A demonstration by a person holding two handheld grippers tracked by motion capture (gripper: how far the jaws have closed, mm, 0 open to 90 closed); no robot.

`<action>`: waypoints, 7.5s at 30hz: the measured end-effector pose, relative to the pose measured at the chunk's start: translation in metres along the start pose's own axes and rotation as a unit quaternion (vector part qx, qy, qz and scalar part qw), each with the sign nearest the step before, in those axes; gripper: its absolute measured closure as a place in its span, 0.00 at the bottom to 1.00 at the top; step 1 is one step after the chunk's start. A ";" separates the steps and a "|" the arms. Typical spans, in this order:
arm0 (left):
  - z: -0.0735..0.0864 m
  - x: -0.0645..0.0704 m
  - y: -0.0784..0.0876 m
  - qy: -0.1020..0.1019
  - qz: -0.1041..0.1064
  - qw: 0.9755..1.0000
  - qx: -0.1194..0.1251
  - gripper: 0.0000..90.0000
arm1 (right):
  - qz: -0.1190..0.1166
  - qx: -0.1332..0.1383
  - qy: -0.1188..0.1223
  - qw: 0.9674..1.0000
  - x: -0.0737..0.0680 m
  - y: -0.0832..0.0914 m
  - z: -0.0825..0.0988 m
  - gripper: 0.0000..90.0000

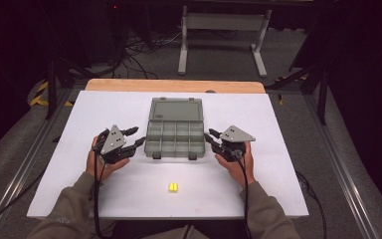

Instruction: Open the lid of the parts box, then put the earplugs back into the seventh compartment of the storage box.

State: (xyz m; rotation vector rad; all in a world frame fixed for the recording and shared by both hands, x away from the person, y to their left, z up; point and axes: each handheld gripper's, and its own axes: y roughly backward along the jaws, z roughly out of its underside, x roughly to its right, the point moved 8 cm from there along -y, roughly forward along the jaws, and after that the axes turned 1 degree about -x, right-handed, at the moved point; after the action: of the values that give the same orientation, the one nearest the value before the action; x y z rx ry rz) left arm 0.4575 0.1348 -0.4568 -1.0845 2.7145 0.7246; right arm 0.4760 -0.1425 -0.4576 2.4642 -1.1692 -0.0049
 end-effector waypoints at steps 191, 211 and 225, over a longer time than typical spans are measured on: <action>0.068 0.055 0.069 0.030 0.096 0.995 -0.014 0.08 | -0.202 -0.015 0.102 0.974 -0.099 0.019 -0.017 0.80; 0.067 0.053 0.077 0.032 0.082 0.996 -0.009 0.08 | -0.196 -0.006 0.106 0.975 -0.098 0.015 -0.026 0.80; 0.066 0.055 0.078 0.022 0.080 0.997 -0.011 0.08 | -0.185 0.000 0.107 0.977 -0.091 0.011 -0.034 0.80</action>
State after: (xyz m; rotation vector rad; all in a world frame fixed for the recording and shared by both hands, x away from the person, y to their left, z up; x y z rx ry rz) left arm 0.3607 0.1817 -0.5006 -0.9057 2.8615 0.7644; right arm 0.4150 -0.0686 -0.4383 2.5688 -0.6117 0.1505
